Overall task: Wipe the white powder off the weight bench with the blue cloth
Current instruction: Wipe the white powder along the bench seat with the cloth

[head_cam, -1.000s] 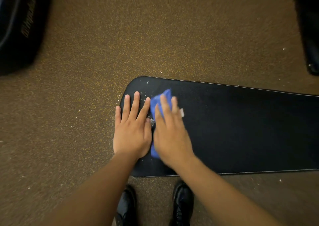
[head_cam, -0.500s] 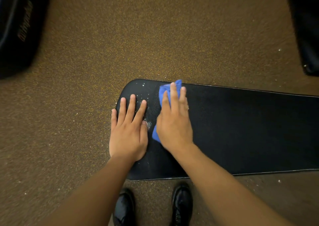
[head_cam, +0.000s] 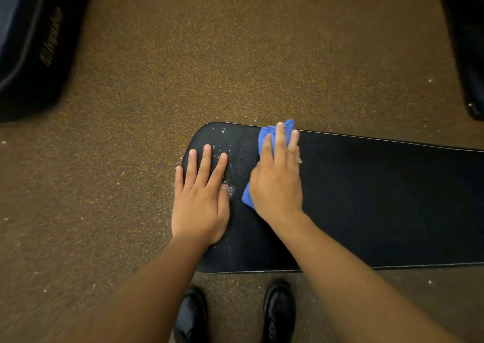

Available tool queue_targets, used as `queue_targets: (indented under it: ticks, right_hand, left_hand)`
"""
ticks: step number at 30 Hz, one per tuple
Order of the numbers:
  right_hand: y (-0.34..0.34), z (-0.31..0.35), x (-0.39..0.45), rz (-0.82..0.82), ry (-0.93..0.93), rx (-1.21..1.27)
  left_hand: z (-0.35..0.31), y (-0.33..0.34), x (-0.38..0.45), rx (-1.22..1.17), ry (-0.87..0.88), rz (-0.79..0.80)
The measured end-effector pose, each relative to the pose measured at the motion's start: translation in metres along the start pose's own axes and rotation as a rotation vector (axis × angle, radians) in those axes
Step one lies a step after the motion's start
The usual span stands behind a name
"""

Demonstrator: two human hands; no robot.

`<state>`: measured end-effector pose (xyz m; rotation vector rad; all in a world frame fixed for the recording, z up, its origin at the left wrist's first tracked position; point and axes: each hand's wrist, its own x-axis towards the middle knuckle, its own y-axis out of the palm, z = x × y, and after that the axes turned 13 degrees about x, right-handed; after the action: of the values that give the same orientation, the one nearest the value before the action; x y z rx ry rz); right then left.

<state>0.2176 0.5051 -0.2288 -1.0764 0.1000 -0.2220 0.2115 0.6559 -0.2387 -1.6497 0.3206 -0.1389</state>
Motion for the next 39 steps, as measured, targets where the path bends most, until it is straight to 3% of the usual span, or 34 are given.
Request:
queue_targets:
  ticks: [4,16,20,26,28,30,32,36,39]
  right_hand:
    - [0.001,-0.001,-0.035,0.103,-0.163,-0.035]
    - [-0.001,-0.002,-0.042,0.068,-0.040,0.127]
    - [0.001,0.006,-0.042,0.041,0.008,0.373]
    - [0.018,0.043,-0.038,0.138,-0.133,0.475]
    - [0.012,0.049,-0.033,0.140,-0.098,0.630]
    - [0.000,0.044,-0.029,-0.001,-0.040,0.701]
    - [-0.013,0.032,-0.023,-0.085,0.039,0.636]
    - [-0.027,0.016,-0.001,0.064,0.115,0.285]
    - [-0.029,0.018,0.007,0.124,0.112,0.239]
  left_hand:
    - [0.001,-0.001,-0.001,0.001,-0.008,0.016]
    - [0.029,-0.007,0.001,-0.114,0.038,0.051]
    - [0.027,-0.017,-0.006,-0.256,-0.021,-0.041]
    - [0.025,-0.027,-0.020,-0.411,-0.162,-0.225]
    - [0.024,-0.028,-0.021,-0.405,-0.240,-0.209]
    - [0.016,-0.030,-0.022,-0.352,-0.282,-0.133]
    - [0.004,-0.033,-0.020,-0.315,-0.312,-0.047]
    - [-0.012,-0.042,-0.008,-0.318,-0.373,-0.017]
    - [-0.018,-0.049,-0.001,-0.354,-0.388,-0.028]
